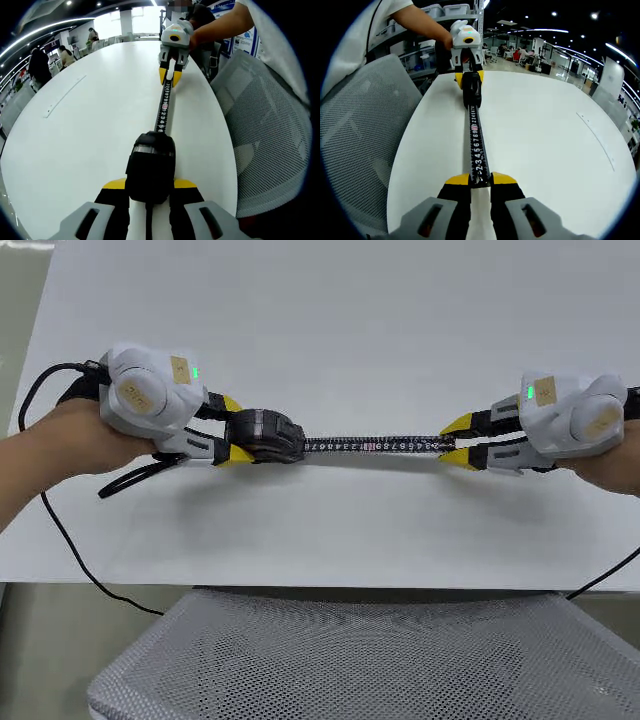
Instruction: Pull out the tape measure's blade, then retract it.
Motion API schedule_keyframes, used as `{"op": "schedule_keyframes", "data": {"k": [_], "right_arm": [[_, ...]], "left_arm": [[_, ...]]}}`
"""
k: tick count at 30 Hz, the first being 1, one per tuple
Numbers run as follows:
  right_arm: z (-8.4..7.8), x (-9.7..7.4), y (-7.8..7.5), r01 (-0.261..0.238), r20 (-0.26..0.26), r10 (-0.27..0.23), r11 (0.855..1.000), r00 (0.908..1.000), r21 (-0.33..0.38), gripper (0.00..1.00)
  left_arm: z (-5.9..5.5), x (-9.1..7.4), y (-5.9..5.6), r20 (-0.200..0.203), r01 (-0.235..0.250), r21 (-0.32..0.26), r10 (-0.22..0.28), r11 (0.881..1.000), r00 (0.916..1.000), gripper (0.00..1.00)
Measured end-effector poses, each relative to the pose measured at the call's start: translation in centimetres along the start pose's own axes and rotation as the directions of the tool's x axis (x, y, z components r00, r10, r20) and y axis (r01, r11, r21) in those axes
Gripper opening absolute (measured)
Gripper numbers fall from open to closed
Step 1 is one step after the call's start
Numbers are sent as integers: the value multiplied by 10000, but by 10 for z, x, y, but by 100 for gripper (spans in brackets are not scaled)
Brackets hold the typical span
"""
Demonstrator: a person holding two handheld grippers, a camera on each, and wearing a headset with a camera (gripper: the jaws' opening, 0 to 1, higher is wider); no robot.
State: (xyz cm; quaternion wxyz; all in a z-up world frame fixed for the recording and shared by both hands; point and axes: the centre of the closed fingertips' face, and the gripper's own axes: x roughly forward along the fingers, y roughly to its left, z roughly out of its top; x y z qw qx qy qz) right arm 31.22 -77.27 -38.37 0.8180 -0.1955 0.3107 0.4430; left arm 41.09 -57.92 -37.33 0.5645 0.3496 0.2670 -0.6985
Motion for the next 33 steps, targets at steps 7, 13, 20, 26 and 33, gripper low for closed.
{"op": "schedule_keyframes", "data": {"k": [7, 13, 20, 26, 33], "right_arm": [[-9, -9, -3, 64, -144, -63, 10000, 9999, 43, 11], [-17, -18, -4, 141, -268, -137, 9998, 9995, 133, 11], [-27, -26, -4, 204, -385, -194, 9995, 9991, 257, 11], [-33, -31, -4, 226, -486, -212, 9993, 9986, 286, 11], [-41, -37, -5, 272, -605, -249, 9989, 9979, 387, 11]], "left_arm": [[1, 0, 0, -19, -15, -11, 15, 10000, 10000, 27], [1, 1, 0, -18, 0, 2, 0, 10000, 10000, 27], [2, 1, 0, -43, 24, -4, -24, 10000, 10000, 27], [2, 1, 1, -72, 26, 0, -26, 10000, 10000, 27], [2, 1, 0, -93, 31, 7, -31, 10000, 10000, 27]]}}
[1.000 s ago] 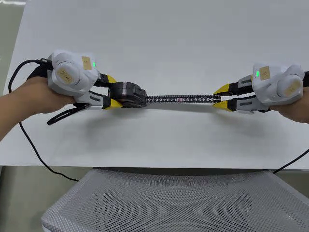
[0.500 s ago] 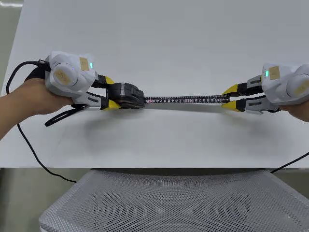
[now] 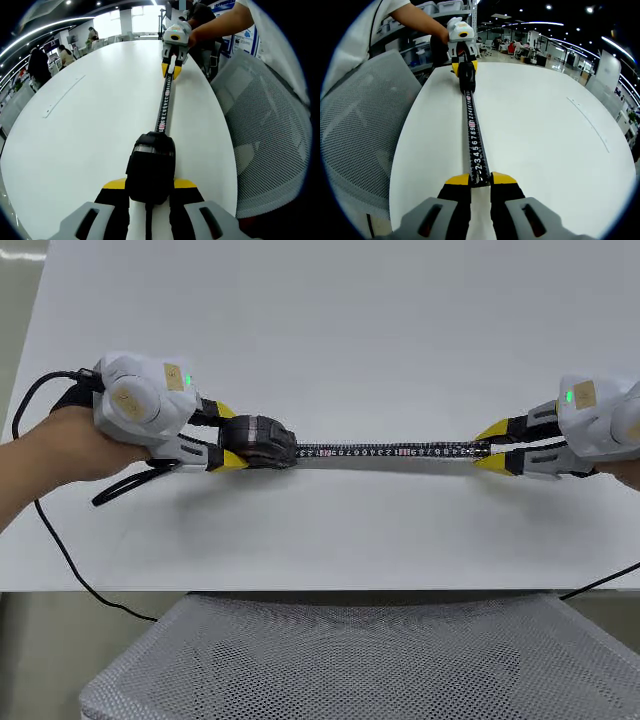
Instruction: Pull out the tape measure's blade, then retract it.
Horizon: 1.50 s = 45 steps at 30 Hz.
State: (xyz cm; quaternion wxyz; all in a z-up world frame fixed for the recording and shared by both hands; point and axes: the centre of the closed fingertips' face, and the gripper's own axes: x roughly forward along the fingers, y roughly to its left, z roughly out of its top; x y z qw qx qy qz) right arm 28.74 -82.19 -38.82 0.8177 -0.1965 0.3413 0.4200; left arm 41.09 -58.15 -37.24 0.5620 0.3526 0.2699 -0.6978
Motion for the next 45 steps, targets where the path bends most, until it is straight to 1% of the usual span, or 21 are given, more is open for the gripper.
{"op": "schedule_keyframes", "data": {"k": [4, 8, 11, 17, 19, 23, 24, 31, 35, 41, 44, 45], "right_arm": [[-3, -3, -1, 40, -44, -40, 10000, 10000, 35, 11], [-3, -2, 0, 58, -33, -58, 10000, 10000, 38, 11], [-4, -1, -1, 109, 3, -109, 9999, 9999, 131, 12], [-9, 4, 1, 34, -58, -32, 9997, 10000, 240, 12], [-12, 6, 1, 20, -29, -18, 9989, 10000, 459, 12], [-16, 9, 1, -5, -124, 10, 9990, 9999, 441, 13], [-15, 10, 0, 21, -3, -21, 9985, 10000, 554, 13], [-15, 11, 1, -203, 103, 197, 9978, 9998, 628, 14], [-15, 11, 1, -313, 77, 309, 9979, 9995, 574, 14], [-15, 10, 1, -291, 9, 291, 9971, 9996, 699, 14], [-16, 10, 1, -282, -18, 285, 9958, 9996, 873, 15], [-16, 10, 1, -301, -33, 305, 9958, 9995, 865, 15]], "left_arm": [[0, 0, 0, -25, -12, 0, 12, 10000, 10000, 27], [0, 0, 0, -16, -39, -7, 39, 10000, 10000, 28], [0, 1, 0, -45, -27, -2, 27, 10000, 10000, 28], [1, 2, -1, -101, -1, 95, 2, 10000, 9999, 28], [1, 2, -1, -83, -20, 123, 21, 9999, 10000, 28], [1, 2, -1, -61, -45, 119, 46, 9999, 10000, 28], [1, 2, -1, -66, -45, 129, 46, 9999, 10000, 28], [1, 3, -1, -97, -52, 92, 53, 9999, 9999, 28], [1, 3, -1, -139, -77, 98, 79, 9999, 9999, 29], [1, 3, -1, -166, -122, 136, 125, 9998, 9998, 29], [1, 3, -1, -261, -160, 167, 165, 9997, 9995, 29], [2, 3, -2, -218, -127, 89, 129, 9999, 9997, 29]]}}
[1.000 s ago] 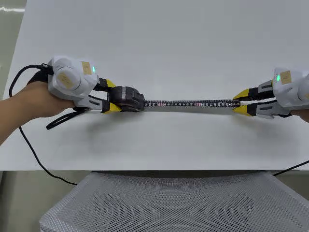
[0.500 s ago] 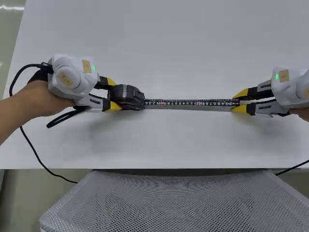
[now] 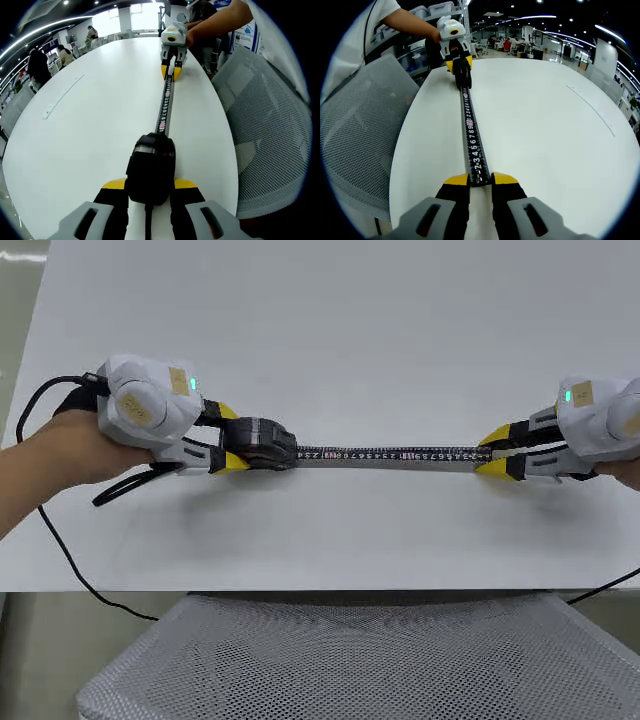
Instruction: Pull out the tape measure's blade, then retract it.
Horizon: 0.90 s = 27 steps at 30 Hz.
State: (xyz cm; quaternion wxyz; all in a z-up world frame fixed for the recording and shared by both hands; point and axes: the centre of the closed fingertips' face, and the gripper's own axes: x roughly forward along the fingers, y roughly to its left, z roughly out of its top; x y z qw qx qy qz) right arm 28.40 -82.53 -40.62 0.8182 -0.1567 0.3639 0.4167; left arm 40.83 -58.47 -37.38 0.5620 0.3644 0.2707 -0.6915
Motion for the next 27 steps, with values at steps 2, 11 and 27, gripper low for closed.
{"op": "schedule_keyframes", "data": {"k": [2, 11, 27], "right_arm": [[0, 0, 1, -35, -57, 35, 10000, 10000, -14, 15], [2, 0, 3, -27, -138, 23, 9995, 9999, -326, 20], [9, -4, 6, 284, -5, -284, 9995, 9996, -118, 38]], "left_arm": [[0, 0, 1, -6, -32, -16, 31, 10000, 10000, 30], [0, 0, 0, -19, -47, -107, 47, 9999, 10000, 32], [12, -9, 3, 530, -459, -839, 505, 9954, 9973, 51]]}}
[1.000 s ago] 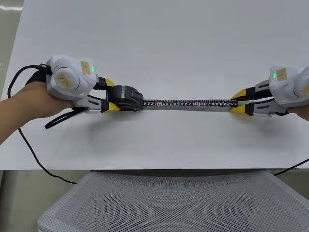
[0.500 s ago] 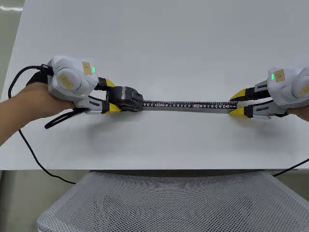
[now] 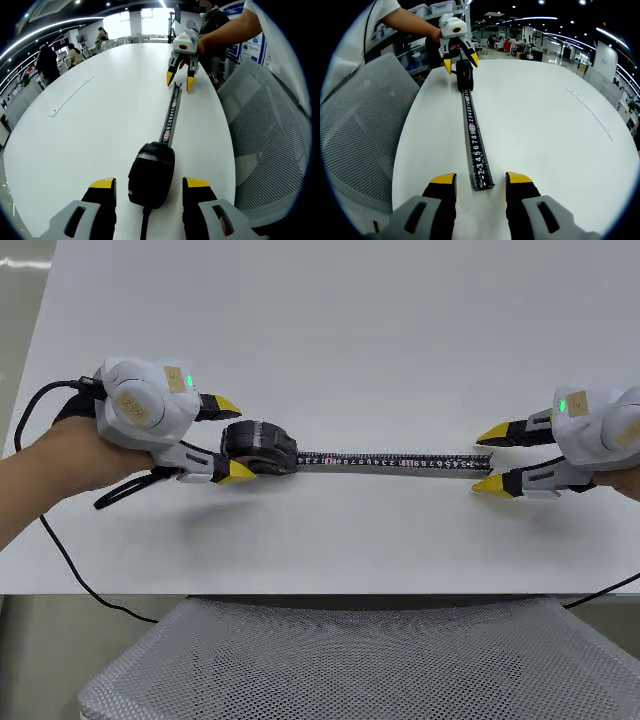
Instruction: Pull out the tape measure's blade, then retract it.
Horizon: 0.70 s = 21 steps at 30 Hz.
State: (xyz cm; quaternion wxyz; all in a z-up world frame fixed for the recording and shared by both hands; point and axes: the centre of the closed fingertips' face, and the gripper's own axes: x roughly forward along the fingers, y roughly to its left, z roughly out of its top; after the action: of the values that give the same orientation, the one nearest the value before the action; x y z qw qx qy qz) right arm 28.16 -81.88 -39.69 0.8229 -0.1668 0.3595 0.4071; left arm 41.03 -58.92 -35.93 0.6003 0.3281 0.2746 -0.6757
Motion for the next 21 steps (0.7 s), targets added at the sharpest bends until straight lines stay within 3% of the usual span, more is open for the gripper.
{"op": "schedule_keyframes", "data": {"k": [6, 13, 21], "right_arm": [[1, -1, 3, 127, 71, -130, 9992, 9999, 368, 44], [6, -5, 6, 327, 150, -337, 9975, 9993, 633, 53], [12, -11, 11, 460, 392, -505, 9930, 9980, 1089, 60]], "left_arm": [[4, -3, 0, 444, -237, -562, 262, 9981, 9987, 56], [5, -8, 0, 676, -686, -1041, 759, 9922, 9948, 63], [7, -17, -3, 966, -963, -1778, 1147, 9793, 9887, 68]]}}
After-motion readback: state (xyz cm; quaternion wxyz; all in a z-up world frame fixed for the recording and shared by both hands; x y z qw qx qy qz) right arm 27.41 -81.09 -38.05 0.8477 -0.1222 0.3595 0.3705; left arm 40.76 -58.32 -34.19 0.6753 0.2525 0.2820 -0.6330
